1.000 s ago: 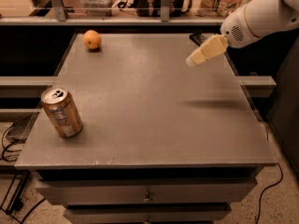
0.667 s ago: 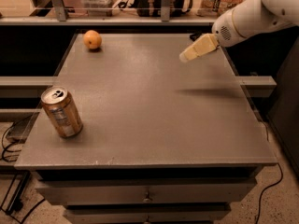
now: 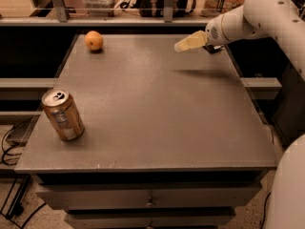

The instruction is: Move rxbar chocolate near orange can

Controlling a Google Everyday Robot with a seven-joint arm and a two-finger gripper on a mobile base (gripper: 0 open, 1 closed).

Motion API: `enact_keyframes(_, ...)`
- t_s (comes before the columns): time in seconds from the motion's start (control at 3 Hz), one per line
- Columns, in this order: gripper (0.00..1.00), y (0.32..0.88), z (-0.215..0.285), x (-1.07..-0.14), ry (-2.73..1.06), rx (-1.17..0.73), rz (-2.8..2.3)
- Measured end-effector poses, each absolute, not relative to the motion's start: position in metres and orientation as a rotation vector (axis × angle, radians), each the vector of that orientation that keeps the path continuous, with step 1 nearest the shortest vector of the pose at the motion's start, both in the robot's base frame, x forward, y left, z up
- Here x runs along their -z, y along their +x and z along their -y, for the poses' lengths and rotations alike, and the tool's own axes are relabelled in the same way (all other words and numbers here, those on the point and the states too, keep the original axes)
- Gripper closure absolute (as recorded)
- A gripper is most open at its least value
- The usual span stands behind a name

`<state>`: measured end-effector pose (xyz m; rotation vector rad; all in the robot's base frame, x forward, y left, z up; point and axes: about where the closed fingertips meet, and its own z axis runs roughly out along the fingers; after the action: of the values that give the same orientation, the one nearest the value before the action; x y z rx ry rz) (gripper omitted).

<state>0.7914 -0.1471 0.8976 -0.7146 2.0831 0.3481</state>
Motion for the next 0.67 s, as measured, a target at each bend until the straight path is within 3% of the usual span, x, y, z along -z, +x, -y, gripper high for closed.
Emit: enact_keyframes(0.67, 0.00, 0.789, 0.150, -0.884, -0.675, -0.370, -2.098)
